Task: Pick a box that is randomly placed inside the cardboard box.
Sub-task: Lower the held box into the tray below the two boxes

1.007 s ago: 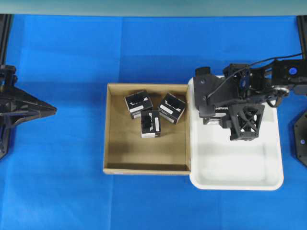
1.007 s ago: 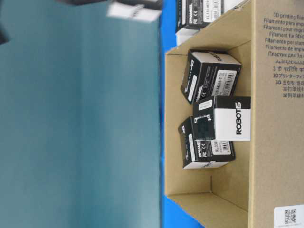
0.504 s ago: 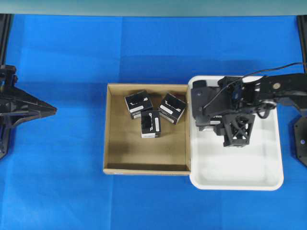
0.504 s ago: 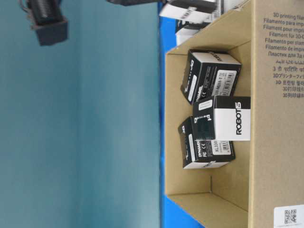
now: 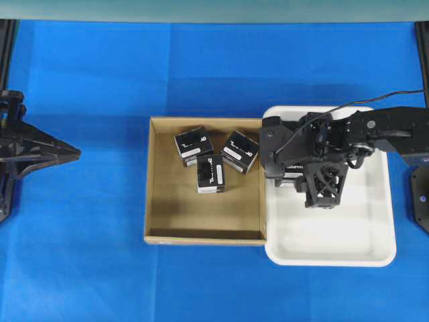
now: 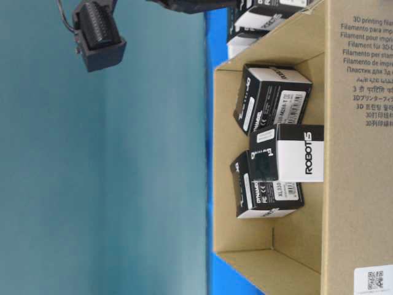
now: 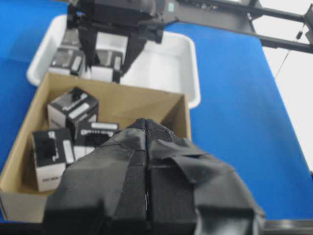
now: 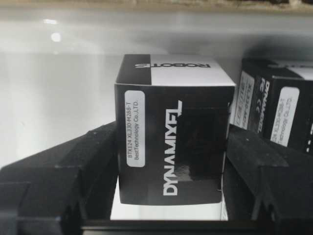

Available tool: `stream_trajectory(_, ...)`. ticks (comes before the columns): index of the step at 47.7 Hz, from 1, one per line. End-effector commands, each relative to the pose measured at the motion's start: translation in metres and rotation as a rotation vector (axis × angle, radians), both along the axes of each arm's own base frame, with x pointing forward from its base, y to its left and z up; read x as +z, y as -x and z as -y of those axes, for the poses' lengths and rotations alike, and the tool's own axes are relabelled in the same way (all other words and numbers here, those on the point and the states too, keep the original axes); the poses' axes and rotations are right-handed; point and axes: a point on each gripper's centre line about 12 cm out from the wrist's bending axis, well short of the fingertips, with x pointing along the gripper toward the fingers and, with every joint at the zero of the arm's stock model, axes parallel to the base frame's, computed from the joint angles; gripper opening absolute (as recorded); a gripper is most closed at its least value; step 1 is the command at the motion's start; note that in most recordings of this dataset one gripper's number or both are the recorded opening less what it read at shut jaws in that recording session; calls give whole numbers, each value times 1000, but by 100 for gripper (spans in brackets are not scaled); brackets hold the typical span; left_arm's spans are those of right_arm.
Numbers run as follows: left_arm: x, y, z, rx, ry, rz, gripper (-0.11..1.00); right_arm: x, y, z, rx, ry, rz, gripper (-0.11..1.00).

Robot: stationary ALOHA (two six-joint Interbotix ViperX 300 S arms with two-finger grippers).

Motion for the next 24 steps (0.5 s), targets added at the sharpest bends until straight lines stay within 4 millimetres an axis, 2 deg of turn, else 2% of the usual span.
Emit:
stream_trajectory(1,9,-2,2,-10,-1,32,-7,1,-3,0,-7,-4,17,64)
stream_trajectory(5,9,-2,3,-14,-1,31,-7,2,-4,0,-16,-7,16,87)
stream_trajectory(9,9,-2,3,-14,-1,31,-7,2,-5,0,-30,-11,19,99)
stream_trajectory(17,8,-3,3,-16,-1,29,-7,7,-7,0,-68,-21,32,97)
stream_trajectory(24,8,-3,3,-16,-1,29,-7,34,-11,1,-105,-28,100,97)
